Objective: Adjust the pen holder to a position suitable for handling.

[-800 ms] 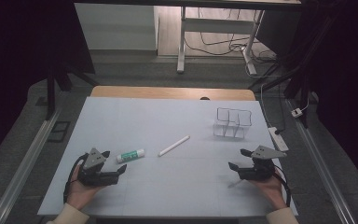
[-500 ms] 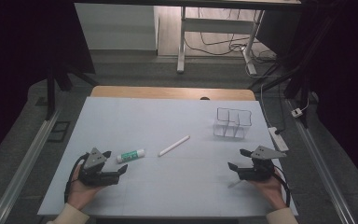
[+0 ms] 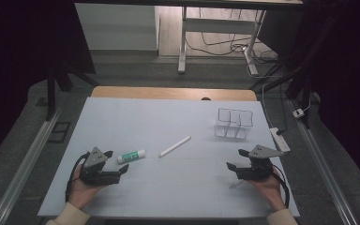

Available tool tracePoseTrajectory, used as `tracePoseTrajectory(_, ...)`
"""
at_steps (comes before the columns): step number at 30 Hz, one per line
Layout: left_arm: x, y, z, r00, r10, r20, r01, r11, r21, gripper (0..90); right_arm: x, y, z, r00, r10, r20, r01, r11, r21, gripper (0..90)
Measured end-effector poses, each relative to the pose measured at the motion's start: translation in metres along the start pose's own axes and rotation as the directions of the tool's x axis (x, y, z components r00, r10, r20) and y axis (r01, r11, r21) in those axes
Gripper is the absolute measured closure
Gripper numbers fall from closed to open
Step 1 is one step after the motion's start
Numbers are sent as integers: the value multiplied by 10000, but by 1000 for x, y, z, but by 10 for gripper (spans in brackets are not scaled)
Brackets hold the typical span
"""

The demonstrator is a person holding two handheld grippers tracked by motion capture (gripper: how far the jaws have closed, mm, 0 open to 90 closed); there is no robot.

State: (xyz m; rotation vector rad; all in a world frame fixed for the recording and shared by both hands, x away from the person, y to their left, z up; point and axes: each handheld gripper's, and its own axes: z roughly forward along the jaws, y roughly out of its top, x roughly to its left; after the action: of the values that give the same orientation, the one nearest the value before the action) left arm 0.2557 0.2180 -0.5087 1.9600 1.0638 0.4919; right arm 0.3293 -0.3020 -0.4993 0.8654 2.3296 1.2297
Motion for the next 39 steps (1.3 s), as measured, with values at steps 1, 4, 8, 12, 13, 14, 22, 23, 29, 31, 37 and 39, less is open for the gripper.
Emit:
tracePoseTrajectory(1,0,0,0,10000,0,0,0,10000,0,183,1,1,0,10000,44,48,-44,10000,60,240)
tracePoseTrajectory(4,3,1,3,9999,-67,120,67,10000,-12,183,2,2,1,9995,303,-91,-302,9995,57,245)
tracePoseTrajectory(8,5,3,5,9998,-23,206,24,10000,-28,183,2,8,0,9993,379,18,-379,9992,92,252)
tracePoseTrajectory(12,7,5,7,9998,-18,197,20,10000,-71,183,3,13,1,9992,372,140,-375,9992,164,264)
tracePoseTrajectory(13,8,5,7,9998,-20,182,21,10000,-62,183,3,15,2,9993,329,187,-333,9992,212,265)
tracePoseTrajectory(14,8,5,7,9998,-20,182,21,10000,-62,183,2,16,3,9993,324,189,-328,9992,240,271)
tracePoseTrajectory(22,6,5,7,9998,69,167,-68,10000,-54,184,-1,41,9,9993,320,188,-325,9990,320,314)
tracePoseTrajectory(23,6,5,6,9999,58,143,-57,10000,-57,183,-1,45,10,9993,267,243,-274,9992,278,317)
tracePoseTrajectory(29,4,4,2,10000,40,47,-39,9999,-143,184,-3,62,9,9993,45,362,-56,9995,303,342)
tracePoseTrajectory(31,4,5,3,10000,49,25,-49,9999,-130,185,-4,64,9,9991,43,434,-57,9994,329,353)
tracePoseTrajectory(37,3,5,4,9999,108,12,-107,9999,-67,186,-15,72,5,9973,258,681,-286,9987,412,425)
tracePoseTrajectory(39,3,5,4,10000,81,-42,-81,9999,-78,186,-18,73,4,9956,368,863,-411,9979,494,455)
